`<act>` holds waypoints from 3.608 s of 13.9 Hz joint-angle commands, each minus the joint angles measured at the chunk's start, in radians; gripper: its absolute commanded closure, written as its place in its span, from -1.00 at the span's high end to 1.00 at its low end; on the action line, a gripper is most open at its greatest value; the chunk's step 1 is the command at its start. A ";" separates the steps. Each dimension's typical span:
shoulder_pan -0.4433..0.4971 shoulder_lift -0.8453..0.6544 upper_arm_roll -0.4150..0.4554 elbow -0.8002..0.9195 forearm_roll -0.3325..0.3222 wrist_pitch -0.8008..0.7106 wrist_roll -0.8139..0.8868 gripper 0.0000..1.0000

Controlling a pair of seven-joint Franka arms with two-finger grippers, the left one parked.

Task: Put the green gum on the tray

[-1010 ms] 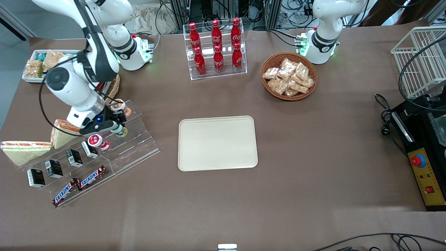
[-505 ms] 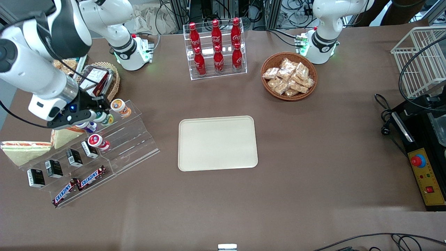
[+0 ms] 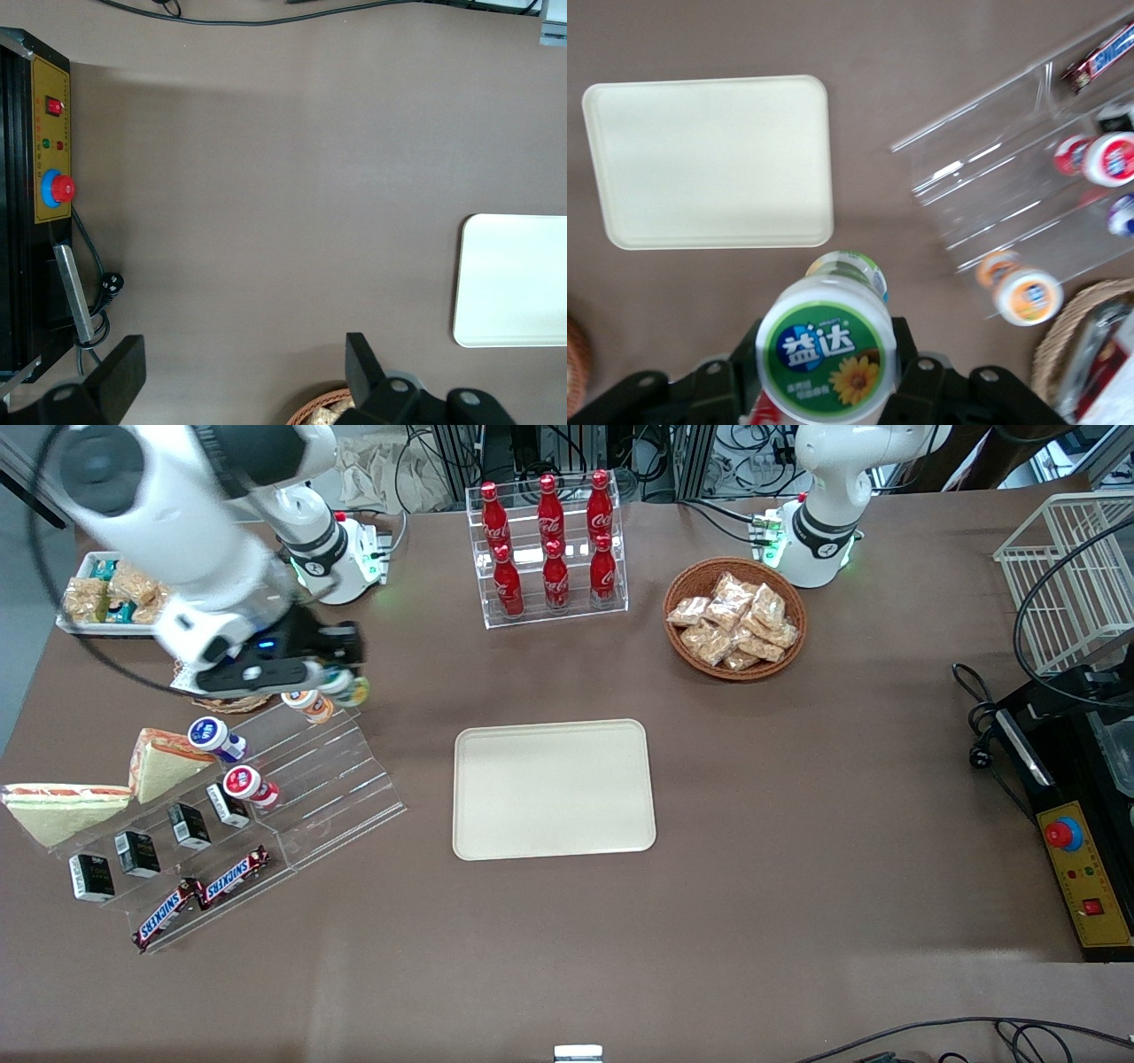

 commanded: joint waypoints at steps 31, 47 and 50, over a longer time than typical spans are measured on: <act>0.189 0.231 -0.019 -0.310 -0.117 0.640 0.354 1.00; -0.359 -0.024 -0.091 0.057 -0.074 -0.005 -0.573 1.00; -0.400 -0.012 -0.088 0.091 -0.073 -0.009 -0.614 1.00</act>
